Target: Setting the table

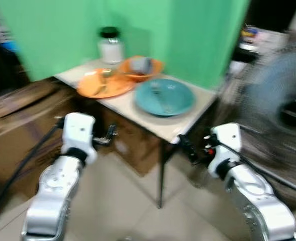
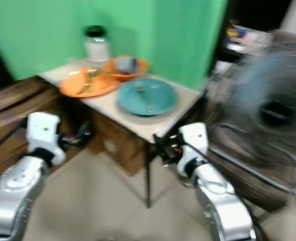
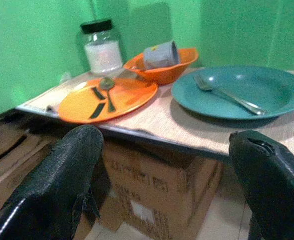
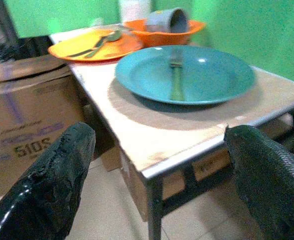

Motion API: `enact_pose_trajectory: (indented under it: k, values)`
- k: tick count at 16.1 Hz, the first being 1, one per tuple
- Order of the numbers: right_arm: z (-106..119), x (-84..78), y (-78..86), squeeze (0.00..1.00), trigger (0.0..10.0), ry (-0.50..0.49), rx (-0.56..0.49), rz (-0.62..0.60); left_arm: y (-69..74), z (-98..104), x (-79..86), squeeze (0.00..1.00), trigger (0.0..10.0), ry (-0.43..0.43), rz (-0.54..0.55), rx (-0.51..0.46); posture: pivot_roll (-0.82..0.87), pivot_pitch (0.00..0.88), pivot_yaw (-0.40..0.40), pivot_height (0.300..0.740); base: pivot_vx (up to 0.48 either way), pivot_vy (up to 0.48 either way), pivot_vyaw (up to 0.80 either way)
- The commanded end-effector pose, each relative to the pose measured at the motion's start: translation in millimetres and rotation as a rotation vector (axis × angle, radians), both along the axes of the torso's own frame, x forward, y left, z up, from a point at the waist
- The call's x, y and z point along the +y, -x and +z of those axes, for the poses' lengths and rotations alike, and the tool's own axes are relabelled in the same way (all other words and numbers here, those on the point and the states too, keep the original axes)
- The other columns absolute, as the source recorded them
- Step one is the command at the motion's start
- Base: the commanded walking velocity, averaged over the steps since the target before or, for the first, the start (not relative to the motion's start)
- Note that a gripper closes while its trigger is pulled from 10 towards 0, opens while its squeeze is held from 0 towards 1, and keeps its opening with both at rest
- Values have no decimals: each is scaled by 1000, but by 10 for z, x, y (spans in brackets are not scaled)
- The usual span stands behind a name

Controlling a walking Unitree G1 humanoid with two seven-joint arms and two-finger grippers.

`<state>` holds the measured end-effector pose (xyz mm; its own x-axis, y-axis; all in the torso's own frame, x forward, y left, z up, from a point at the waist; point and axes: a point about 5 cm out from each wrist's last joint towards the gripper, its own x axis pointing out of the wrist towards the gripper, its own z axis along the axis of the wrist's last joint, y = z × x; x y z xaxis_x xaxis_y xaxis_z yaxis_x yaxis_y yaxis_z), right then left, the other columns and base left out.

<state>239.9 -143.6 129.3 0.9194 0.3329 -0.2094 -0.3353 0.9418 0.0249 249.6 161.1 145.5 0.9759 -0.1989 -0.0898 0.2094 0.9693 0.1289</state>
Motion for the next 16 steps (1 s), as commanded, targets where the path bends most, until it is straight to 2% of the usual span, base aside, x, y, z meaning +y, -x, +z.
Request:
enact_pose_trajectory:
  k: [1,2,3,4,5,6,7,8,16]
  values:
    - [37,22,-24,1000,10000,-1,-24,2,-5,56,48,0,10000,-15,9,-24,122,0,29,740,289,0,0]
    - [29,15,-28,1000,10000,-5,-20,-11,-3,57,48,0,10000,-16,7,-23,123,0,29,740,285,0,0]
    - [26,14,-31,933,10000,-2,-21,-12,-3,57,48,0,10000,-16,6,-23,123,0,30,740,281,0,0]
    - [23,15,-37,592,10000,-2,-21,-14,-4,57,49,0,10000,-16,4,-23,123,0,30,740,281,0,0]
    - [23,15,-38,533,10000,-2,-20,-14,-5,58,48,0,10000,-16,4,-23,123,0,30,740,285,0,0]
    - [22,13,-37,224,10000,-3,-20,-15,-6,59,49,0,10000,-17,4,-24,123,0,30,740,285,0,0]
    - [22,12,-37,153,10000,-3,-20,-16,-6,61,50,0,10000,-17,4,-24,124,0,30,740,281,0,0]
    - [21,9,-39,0,10000,-4,-20,-20,-8,63,51,0,10000,-18,4,-24,124,0,29,740,285,0,0]
    - [21,19,-55,0,10000,7,-23,-20,-2,60,57,0,10000,-20,0,-20,128,0,27,740,283,0,0]
